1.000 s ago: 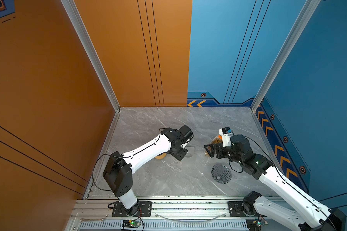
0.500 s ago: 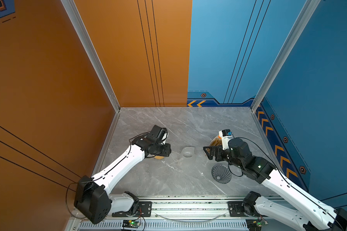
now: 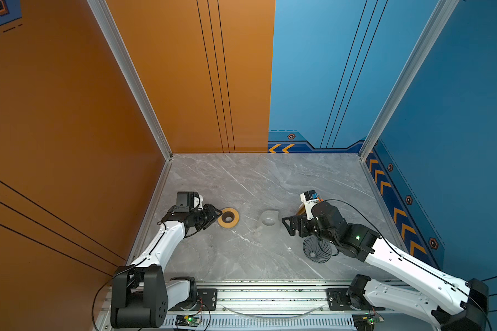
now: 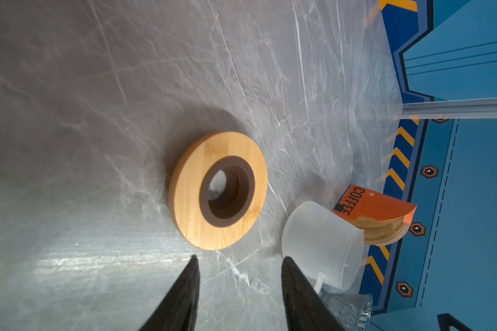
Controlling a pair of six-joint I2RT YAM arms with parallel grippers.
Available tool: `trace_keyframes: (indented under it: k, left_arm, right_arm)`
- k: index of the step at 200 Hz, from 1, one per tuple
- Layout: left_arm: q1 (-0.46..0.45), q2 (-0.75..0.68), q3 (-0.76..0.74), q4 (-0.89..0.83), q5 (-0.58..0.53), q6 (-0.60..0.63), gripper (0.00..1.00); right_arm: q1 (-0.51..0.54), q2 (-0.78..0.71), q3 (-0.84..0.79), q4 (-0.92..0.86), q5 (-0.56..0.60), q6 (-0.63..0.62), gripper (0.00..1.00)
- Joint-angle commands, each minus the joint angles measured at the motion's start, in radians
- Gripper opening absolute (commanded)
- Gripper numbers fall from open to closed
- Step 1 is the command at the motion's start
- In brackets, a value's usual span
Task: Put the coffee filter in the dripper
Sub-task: 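Raise the open left gripper and move it to the bamboo base edge, then close the left gripper on the rim of the bamboo dripper base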
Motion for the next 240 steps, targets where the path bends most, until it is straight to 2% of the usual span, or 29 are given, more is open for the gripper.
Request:
trace_keyframes:
  k: [1, 19, 40, 116, 240]
  left_arm:
    - [0.040, 0.036, -0.043, 0.118, 0.088, -0.039, 0.50]
    - [0.077, 0.077, -0.048, 0.159, 0.106, -0.037, 0.52]
    - [0.096, 0.109, -0.044, 0.143, 0.070, -0.001, 0.52]
    - [0.080, 0.203, -0.101, 0.305, 0.084, -0.021, 0.52]
    - [0.054, 0.288, -0.115, 0.415, 0.112, -0.025, 0.51]
  right_arm:
    - [0.014, 0.020, 0.026, 0.034, -0.002, -0.022, 1.00]
    - [0.022, 0.029, 0.028, 0.040, -0.001, -0.029, 1.00]
    - [0.026, 0.030, 0.023, 0.049, 0.008, -0.031, 1.00]
    - [0.026, 0.044, 0.002, 0.065, 0.029, -0.018, 1.00]
    - [0.025, 0.044, -0.007, 0.055, 0.047, -0.012, 1.00]
